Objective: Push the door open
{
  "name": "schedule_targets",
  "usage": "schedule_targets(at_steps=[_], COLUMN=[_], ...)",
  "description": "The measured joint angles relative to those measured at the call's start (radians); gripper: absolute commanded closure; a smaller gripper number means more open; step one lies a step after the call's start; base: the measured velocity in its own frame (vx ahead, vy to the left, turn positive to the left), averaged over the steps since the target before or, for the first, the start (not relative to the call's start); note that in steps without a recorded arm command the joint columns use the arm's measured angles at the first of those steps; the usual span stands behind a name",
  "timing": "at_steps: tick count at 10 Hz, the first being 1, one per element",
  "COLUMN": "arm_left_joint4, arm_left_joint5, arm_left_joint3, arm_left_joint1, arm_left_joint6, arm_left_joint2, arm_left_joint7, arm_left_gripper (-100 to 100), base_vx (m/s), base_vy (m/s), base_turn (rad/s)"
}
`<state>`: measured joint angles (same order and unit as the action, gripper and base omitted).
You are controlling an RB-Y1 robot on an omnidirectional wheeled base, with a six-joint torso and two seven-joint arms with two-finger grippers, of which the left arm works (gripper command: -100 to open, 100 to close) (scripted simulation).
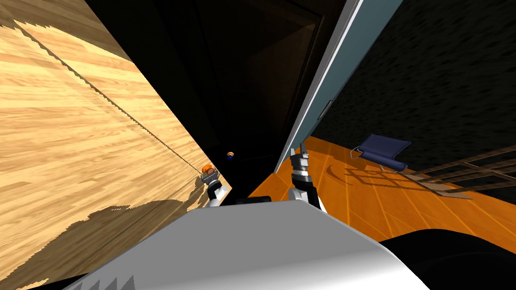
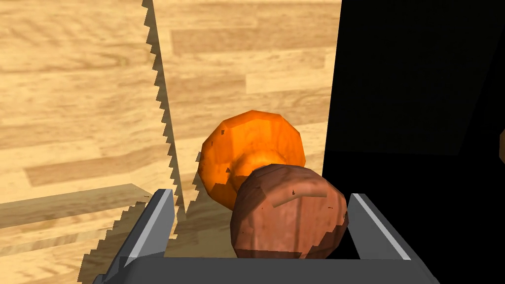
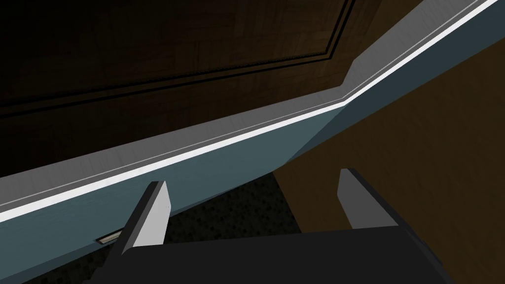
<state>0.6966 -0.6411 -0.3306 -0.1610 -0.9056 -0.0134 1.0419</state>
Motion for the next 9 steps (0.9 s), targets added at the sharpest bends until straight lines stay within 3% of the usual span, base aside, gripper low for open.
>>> schedule_targets(at_steps=[1, 2, 5, 8, 9], arm_left_joint4=[0.003, -0.059, -0.005, -0.005, -0.039], arm_left_joint5=[-0.003, -0.004, -0.018, -0.019, -0.018], arm_left_joint3=[-0.004, -0.009, -0.034, -0.035, -0.035], arm_left_joint1=[-0.001, -0.027, -0.003, -0.004, -0.023], arm_left_joint6=[0.007, -0.021, 0.003, -0.003, -0.017], arm_left_joint2=[-0.006, -0.026, -0.026, -0.028, -0.034], arm_left_joint7=[-0.002, 0.020, 0.004, 0.004, 0.011], arm_left_gripper=[100, 100, 100, 100, 100], base_vx=[0.033, 0.035, 0.043, -0.006, 0.023], base_vy=[0.032, 0.036, 0.032, 0.008, 0.016], base_turn=[-0.060, -0.067, -0.008, -0.011, -0.077])
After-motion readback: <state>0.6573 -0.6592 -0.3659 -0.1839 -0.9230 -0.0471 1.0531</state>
